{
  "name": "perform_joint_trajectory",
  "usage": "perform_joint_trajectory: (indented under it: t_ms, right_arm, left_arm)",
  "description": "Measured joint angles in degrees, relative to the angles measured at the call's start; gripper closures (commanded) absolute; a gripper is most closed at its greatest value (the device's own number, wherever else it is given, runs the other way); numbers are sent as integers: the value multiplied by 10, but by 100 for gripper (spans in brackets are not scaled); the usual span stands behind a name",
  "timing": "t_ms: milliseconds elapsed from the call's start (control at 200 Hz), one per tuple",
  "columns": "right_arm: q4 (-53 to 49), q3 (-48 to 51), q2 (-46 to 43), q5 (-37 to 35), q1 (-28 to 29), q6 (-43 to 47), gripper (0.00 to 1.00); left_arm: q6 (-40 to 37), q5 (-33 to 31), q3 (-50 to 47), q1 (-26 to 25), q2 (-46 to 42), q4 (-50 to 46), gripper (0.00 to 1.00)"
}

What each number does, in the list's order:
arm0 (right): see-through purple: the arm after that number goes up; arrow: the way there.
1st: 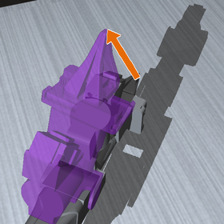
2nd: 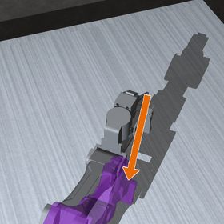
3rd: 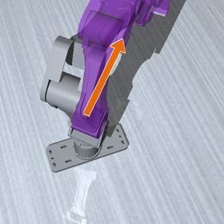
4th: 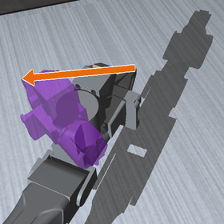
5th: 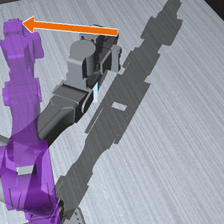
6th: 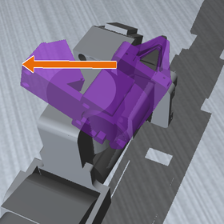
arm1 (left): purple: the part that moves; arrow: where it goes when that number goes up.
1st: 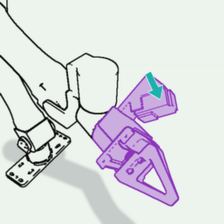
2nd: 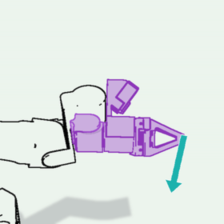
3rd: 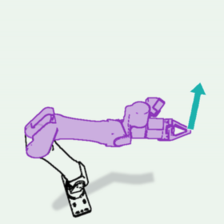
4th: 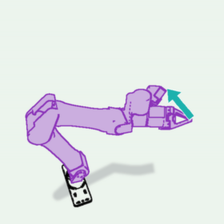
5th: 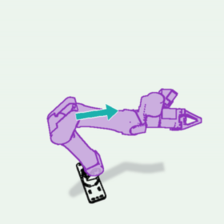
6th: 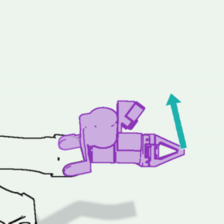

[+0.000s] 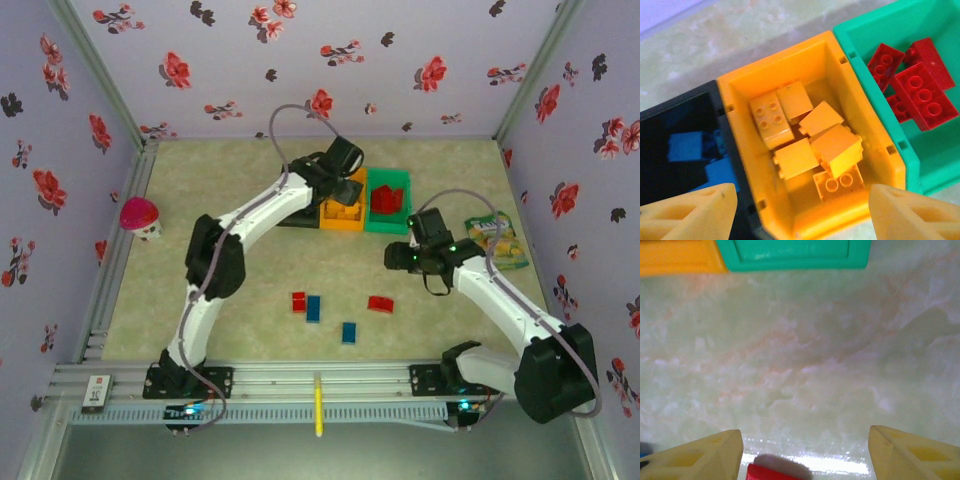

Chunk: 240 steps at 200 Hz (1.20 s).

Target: Sort the legos into containers by color

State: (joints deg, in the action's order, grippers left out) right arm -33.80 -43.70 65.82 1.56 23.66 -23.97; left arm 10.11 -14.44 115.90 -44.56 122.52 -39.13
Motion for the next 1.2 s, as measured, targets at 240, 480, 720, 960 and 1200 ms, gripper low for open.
perform_joint_trajectory:
  t_ms: [240, 480, 720, 960, 1200]
  right_arm:
    - [-37, 41, -12, -1, 51, -57, 28]
    - [-28, 73, -24, -17, 147, -145, 30]
    - [-29, 94, -23, -35, 231, -183, 28]
    - [-70, 99, -23, -68, 273, -212, 27]
    - [-74, 100, 22, -94, 275, -222, 25]
  left_arm:
    - [7, -7, -126, 2, -136, 25, 29]
    - [34, -9, -234, 2, -192, 46, 29]
    - [58, -10, -298, 2, -225, 56, 29]
    - [68, -10, -303, 2, -235, 61, 29]
    - [71, -10, -306, 2, -243, 61, 29]
